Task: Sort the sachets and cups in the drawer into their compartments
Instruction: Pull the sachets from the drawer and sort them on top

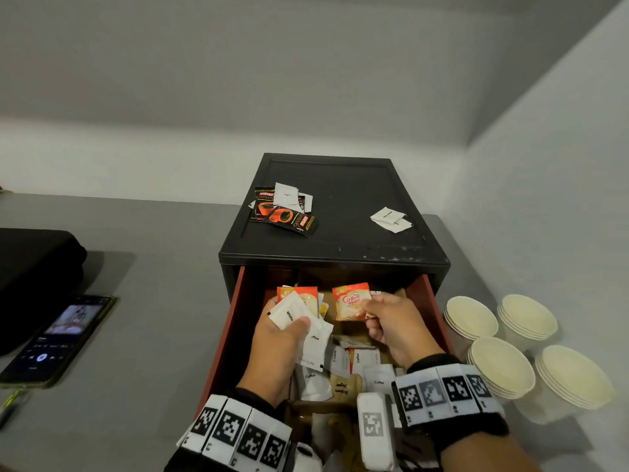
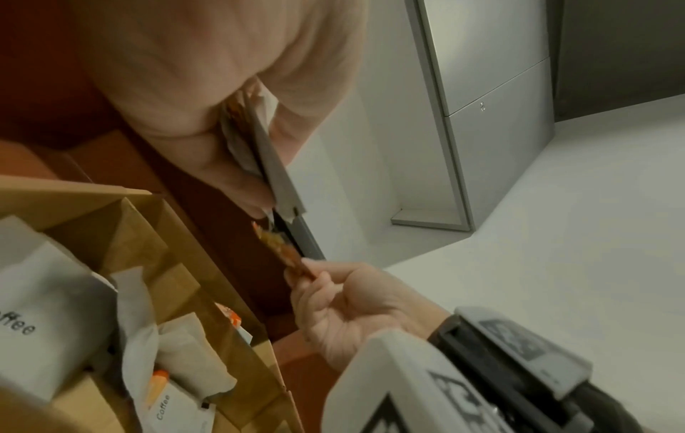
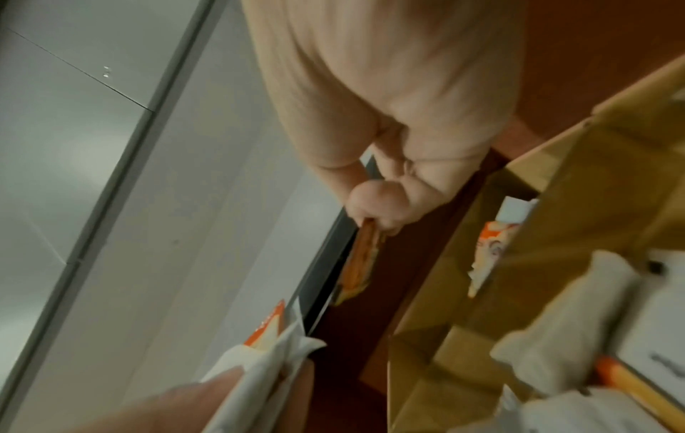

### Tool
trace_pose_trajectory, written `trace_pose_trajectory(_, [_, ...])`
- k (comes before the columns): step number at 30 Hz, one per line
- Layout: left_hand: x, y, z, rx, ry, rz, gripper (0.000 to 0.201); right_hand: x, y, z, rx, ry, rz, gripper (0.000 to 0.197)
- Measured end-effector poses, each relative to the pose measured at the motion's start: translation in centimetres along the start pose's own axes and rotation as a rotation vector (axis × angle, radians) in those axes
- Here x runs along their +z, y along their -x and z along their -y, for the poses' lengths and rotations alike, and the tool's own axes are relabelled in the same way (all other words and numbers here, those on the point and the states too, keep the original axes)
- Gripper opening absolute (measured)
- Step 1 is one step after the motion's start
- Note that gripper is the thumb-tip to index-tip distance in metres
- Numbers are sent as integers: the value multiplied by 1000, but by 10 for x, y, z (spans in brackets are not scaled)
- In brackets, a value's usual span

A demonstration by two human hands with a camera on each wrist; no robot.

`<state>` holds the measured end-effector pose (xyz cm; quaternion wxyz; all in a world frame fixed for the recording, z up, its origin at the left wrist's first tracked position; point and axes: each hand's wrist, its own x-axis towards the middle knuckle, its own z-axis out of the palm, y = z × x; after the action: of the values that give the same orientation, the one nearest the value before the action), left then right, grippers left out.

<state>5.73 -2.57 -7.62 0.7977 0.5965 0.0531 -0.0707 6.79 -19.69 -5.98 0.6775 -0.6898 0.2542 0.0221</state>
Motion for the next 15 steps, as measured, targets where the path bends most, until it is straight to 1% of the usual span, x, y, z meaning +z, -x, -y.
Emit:
trace_pose_trajectory(2, [0,0,1,1,9,-11,31,-3,-12,-11,41,-153,-87,28])
trace_pose_trajectory(4, [0,0,0,-2,14,-9,31,-4,-18,-17,39,-148,-161,51])
trace_pose_trajectory(5, [0,0,0,-3,12,-5,31,-5,-23,-21,35,-114,-169,63])
trace_pose_trajectory(6, [0,0,0,-7,8,1,31,-5,-26,-23,24,-88,-170,68])
trace_pose_trajectory(8, [0,1,1,-18,8,17,34,-2,-16,-18,-4,-11,-135,59])
trace_pose_trajectory(9, [0,1,1,-22,8,29,34,1,-10,-16,-27,43,-79,52])
trace_pose_trajectory(12, [1,3,-1,-35,-13,90,31,13,12,-11,-125,169,230,31])
trace_pose_trajectory(13, [2,5,-2,-43,-23,113,30,17,17,-10,-162,197,292,19])
trace_pose_trajectory(14, [3,6,-2,-51,-30,130,30,19,21,-9,-195,214,304,10])
trace_pose_trajectory(15, [3,6,-3,-61,-34,138,29,19,21,-9,-217,228,285,14])
